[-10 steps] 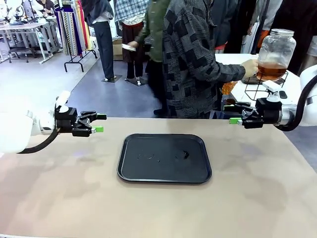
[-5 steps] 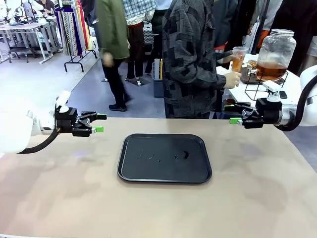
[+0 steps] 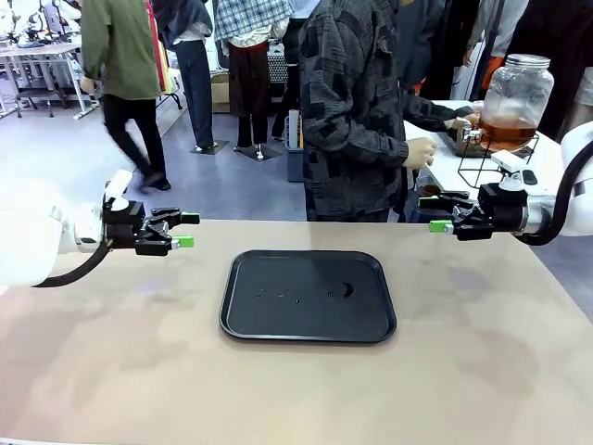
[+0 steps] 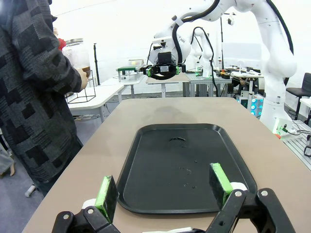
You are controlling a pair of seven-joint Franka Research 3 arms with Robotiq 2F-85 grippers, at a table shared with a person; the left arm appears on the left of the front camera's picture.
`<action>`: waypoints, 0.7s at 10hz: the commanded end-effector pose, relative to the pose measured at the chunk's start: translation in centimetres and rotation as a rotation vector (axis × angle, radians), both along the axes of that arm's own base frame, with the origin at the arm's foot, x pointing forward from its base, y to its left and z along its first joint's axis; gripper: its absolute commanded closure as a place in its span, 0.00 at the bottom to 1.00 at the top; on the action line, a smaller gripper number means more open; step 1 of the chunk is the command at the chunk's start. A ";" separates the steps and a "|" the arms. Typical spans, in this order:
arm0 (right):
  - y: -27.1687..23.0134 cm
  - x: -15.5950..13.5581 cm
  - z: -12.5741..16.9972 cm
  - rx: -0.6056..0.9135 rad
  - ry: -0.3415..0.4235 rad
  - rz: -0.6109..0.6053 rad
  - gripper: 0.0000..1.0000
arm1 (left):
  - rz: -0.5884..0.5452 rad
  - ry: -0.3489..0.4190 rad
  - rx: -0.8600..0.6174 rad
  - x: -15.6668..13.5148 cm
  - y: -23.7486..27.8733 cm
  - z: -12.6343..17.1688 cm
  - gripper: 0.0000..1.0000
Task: Pour the drink into the iced cup.
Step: Open the gripper to release the iced cup you were holding.
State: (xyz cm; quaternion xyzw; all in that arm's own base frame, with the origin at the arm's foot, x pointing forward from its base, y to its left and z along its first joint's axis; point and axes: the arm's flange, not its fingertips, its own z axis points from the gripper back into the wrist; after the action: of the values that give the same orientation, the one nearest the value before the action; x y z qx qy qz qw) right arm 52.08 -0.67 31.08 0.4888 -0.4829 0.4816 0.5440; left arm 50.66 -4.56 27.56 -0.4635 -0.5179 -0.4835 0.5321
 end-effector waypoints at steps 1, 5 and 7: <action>-0.1 -0.1 0.3 0.009 0.006 0.001 0.00 | 0.003 -0.002 -0.004 0.0 0.0 0.2 0.00; -0.1 -0.1 0.3 0.009 0.006 0.001 0.00 | 0.003 -0.002 -0.004 0.0 0.0 0.2 0.00; -0.1 -0.1 0.3 0.009 0.006 0.001 0.00 | 0.003 -0.002 -0.004 0.0 0.0 0.2 0.00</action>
State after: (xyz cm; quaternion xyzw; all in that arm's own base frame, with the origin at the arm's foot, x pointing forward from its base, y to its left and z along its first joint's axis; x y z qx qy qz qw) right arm 52.08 -0.67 31.08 0.4888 -0.4829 0.4816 0.5440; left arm 50.66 -4.56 27.56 -0.4635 -0.5179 -0.4835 0.5321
